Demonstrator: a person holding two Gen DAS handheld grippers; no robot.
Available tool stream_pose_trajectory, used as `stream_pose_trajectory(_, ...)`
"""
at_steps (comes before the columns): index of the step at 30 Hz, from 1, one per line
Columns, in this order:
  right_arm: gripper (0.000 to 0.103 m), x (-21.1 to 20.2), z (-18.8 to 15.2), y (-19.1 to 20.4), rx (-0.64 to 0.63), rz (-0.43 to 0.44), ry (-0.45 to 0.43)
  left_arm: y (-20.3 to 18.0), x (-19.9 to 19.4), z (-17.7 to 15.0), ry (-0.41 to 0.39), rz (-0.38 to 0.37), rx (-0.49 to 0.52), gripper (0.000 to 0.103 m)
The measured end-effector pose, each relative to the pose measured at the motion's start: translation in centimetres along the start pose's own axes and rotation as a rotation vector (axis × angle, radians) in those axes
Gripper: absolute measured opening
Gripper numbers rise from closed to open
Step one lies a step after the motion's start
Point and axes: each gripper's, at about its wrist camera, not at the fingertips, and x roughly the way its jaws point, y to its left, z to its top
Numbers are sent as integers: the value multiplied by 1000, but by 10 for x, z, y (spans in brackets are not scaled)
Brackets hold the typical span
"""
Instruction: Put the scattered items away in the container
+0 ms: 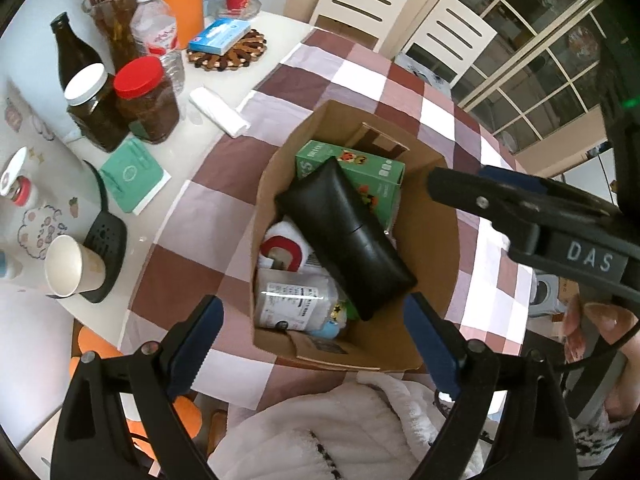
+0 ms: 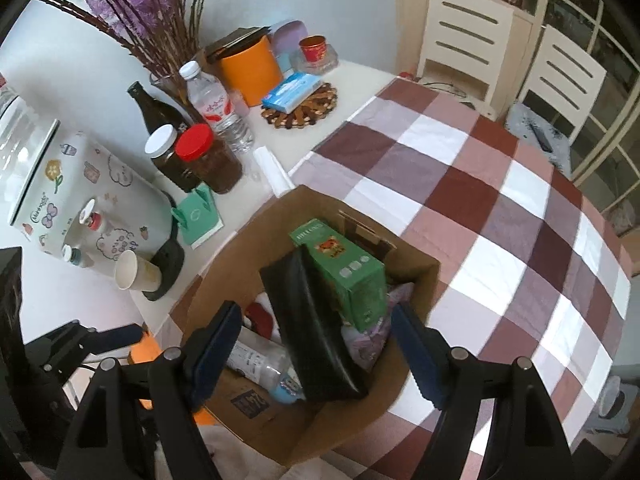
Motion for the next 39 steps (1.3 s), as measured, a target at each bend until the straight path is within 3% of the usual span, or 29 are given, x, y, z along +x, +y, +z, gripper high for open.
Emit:
stream_pose_trajectory(13,80,-15,-45,-10,155,-178,11,2,-5,-1,23,68,21,100)
stream_pose_trajectory(22,80,-5,-71,9,162,-273,33,0,2,-5,81,119,59,101)
stream_pose_trajectory(39,80,5,-82,21,214,-244,60,11,-3,-6,88,172,86,101)
